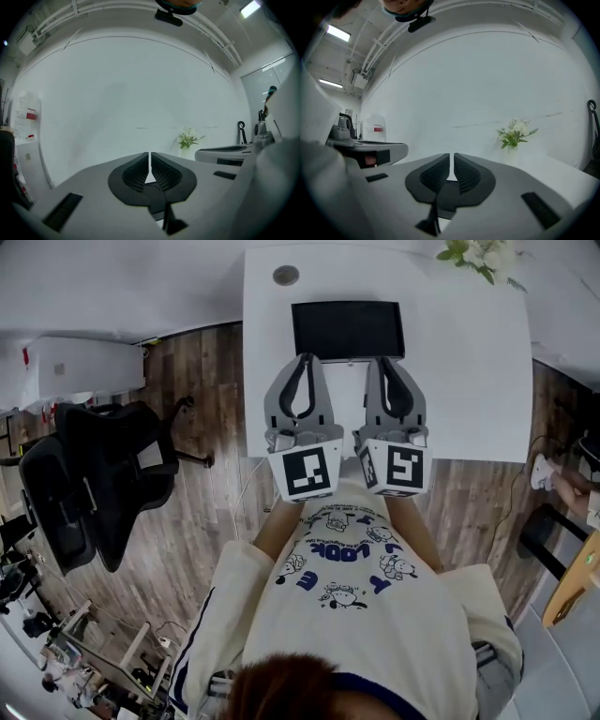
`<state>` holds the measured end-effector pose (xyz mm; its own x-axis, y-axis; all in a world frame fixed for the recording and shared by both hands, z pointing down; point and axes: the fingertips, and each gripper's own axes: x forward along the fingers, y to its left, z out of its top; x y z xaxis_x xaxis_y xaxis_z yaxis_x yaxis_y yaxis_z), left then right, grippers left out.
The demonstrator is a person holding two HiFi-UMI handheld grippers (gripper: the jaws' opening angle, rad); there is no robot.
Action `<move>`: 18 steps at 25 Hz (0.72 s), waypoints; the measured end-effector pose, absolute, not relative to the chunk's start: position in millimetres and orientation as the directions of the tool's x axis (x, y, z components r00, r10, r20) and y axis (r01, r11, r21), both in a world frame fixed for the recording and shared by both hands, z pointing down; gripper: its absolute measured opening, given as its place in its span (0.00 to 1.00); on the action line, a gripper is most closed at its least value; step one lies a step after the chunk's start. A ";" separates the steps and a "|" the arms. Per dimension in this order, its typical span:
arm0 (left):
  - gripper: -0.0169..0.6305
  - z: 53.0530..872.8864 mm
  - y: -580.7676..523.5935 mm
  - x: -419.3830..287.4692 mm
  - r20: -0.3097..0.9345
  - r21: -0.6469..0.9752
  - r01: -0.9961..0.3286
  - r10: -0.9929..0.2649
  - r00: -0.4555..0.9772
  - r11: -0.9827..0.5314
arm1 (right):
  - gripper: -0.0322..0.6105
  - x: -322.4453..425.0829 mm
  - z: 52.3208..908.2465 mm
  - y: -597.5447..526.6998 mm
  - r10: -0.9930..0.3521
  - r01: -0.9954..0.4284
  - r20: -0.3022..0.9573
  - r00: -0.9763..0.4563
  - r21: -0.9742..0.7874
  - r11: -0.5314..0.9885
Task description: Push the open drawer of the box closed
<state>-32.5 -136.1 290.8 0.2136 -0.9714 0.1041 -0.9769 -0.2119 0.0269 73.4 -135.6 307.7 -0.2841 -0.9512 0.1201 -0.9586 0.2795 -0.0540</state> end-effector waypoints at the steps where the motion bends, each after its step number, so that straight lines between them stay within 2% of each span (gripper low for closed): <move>1: 0.07 284.6 -131.5 -32.0 0.096 0.023 -0.977 -0.972 0.214 -0.213 | 0.12 73.9 301.6 -131.5 -0.952 -0.959 0.111 -0.284 -0.051 0.280; 18: 0.07 259.3 -114.5 -28.0 0.043 0.019 -0.976 -0.975 0.219 -0.218 | 0.11 73.5 280.9 -116.3 -0.951 -0.954 0.067 -0.301 -0.039 0.299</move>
